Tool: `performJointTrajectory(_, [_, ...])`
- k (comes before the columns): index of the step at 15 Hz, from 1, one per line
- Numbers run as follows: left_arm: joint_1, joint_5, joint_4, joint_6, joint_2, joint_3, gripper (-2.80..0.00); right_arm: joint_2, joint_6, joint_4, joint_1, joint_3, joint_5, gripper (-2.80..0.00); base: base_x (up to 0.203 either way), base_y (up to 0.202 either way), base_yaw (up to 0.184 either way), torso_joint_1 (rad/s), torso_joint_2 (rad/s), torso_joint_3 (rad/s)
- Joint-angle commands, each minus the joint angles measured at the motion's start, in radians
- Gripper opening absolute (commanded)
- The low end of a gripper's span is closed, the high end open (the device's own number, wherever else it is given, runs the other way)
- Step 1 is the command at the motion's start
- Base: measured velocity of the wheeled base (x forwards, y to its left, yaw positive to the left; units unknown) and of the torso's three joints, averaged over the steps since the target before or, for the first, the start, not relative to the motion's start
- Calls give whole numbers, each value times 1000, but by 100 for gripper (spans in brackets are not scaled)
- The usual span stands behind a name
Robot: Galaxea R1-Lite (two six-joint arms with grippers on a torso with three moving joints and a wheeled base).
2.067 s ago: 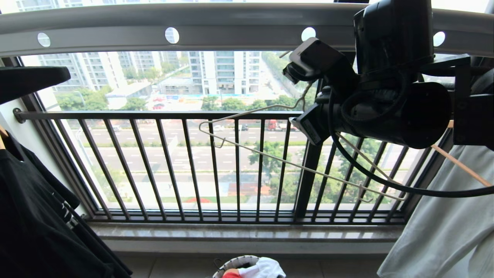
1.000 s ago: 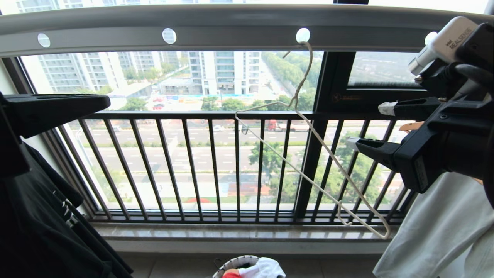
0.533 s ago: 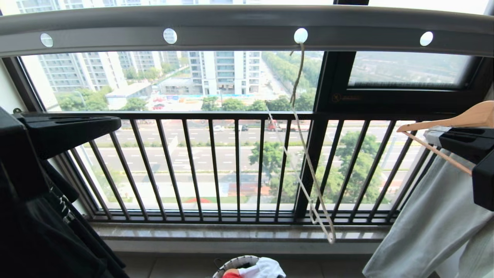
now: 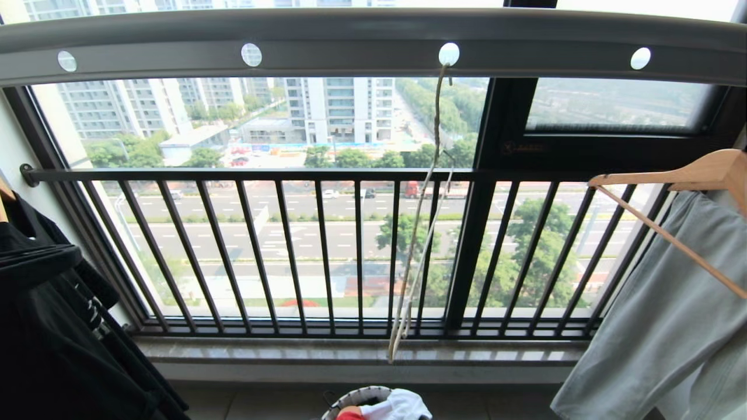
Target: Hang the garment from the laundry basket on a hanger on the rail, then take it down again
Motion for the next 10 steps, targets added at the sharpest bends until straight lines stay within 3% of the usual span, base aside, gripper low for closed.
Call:
performJointTrajectory(1, [124, 40, 17, -6, -126, 32, -280, -102, 10, 0, -154, 12, -1, -280, 0, 0, 0, 0, 0, 0])
performJointTrajectory(3, [258, 49, 21, -11, -172, 63, -280, -133, 20, -3, -258, -13, -10, -280, 0, 0, 0, 0, 0, 0])
performJointTrajectory(10, [476, 49, 22, -22, -383, 141, -280, -267, 21, 76, -424, -24, -41, -280, 0, 0, 0, 0, 0, 0])
